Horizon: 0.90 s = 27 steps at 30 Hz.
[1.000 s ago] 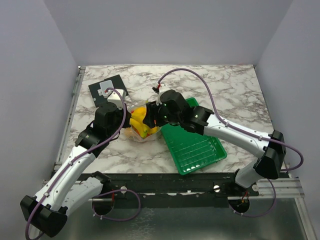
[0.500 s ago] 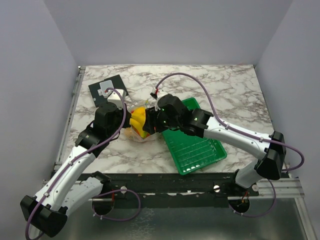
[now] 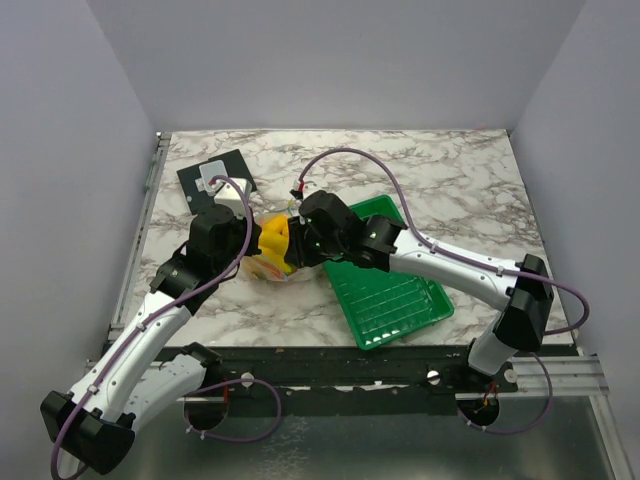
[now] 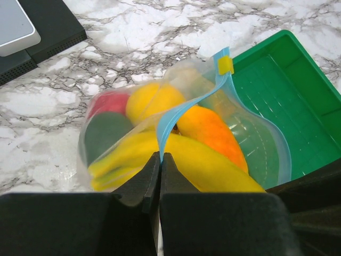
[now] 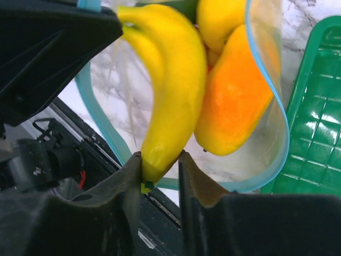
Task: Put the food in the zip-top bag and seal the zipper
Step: Place the fake fruit in the zipper food storage bag.
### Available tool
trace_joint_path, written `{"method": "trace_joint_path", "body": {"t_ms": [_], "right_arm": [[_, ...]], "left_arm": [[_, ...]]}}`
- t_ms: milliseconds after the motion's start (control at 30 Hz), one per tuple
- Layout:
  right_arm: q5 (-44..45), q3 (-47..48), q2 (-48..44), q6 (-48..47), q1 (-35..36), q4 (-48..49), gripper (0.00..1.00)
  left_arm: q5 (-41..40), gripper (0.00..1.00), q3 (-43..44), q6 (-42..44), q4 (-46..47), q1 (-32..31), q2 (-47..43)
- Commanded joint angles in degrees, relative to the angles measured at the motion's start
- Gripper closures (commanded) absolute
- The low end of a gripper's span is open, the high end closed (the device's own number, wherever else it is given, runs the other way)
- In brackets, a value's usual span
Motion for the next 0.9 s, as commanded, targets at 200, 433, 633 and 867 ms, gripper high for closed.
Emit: {"method": "trace_joint_path", "body": {"t_ms": [200, 433, 633, 867], "right_arm": [[2.56, 3.2, 2.16, 1.3, 0.38, -2.95, 0.99], [6.25, 5.71, 2.3, 2.59, 0.38, -5.27, 0.99], [13.25, 8.01, 2.4, 2.53, 0.42, -9.18, 1.0], [13.75, 7.85, 4.34, 4.34, 0.38, -7.11, 0.99]], "left_arm": [[1.34, 1.0, -0.46, -0.02, 0.55, -0.63, -0.68], [1.24, 1.0, -0.37, -0.81, 0.55, -1.43, 0.31], [2.88, 1.0, -0.5, -1.89, 0.63, -1.65, -0.22], [5.69, 1.0, -0.5, -3.64, 1.03, -1.63, -1.03]]}}
